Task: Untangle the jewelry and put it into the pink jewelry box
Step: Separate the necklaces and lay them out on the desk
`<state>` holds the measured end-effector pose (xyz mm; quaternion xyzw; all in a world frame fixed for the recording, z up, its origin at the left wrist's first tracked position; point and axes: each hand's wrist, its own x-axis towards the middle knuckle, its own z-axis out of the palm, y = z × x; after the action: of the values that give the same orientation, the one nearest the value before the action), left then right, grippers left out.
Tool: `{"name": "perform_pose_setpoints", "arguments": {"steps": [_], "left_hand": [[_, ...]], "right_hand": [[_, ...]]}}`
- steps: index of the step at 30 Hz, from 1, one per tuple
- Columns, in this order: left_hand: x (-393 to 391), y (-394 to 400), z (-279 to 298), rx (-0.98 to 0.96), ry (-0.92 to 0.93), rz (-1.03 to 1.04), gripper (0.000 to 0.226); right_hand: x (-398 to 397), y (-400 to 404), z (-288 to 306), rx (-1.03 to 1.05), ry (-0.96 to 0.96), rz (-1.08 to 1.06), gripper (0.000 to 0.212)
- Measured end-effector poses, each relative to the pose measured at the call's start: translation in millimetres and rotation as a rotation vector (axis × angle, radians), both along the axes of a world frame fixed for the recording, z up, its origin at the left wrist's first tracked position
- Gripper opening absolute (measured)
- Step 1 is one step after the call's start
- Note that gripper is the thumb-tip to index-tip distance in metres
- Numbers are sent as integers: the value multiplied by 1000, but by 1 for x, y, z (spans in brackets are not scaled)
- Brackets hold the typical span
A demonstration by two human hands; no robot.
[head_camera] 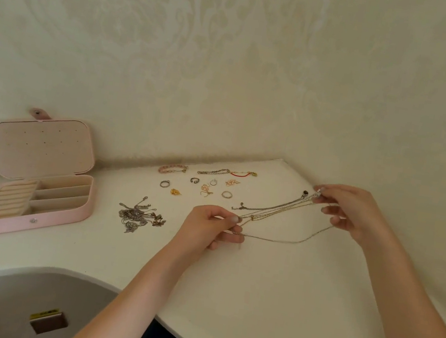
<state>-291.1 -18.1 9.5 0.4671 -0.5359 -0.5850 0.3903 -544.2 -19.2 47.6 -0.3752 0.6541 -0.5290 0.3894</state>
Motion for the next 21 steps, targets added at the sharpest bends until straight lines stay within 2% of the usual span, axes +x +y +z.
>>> {"name": "perform_pose_setpoints", "arguments": {"steps": [3,7,9,11,14,16,18,21], "left_hand": [[-7,1,-2,-13,-11,33,14],[-15,-2,-8,-207,-192,106,21],[-19,-1,-7,-275,-225,130,22],[-23,1,-5,-192,-82,130,25],[-25,1,-1,76,308,110,25],[-23,1,0,153,410,88,21],[-21,2,2,162,391,65,12],[-22,4,-3,94,176,56,11]], "right_hand": [[-8,1,-15,36,-53,23,13],[-13,1,-26,25,-146,27,14],[-14,0,-27,6,-151,3,13],[-13,0,-28,-12,-97,-32,13],[-11,-2,-34,-43,-22,-77,13],[-13,-6,-41,-49,2,-121,13],[-20,-12,-48,-51,72,-184,13],[-28,-22,-61,-80,295,-230,14]]}}
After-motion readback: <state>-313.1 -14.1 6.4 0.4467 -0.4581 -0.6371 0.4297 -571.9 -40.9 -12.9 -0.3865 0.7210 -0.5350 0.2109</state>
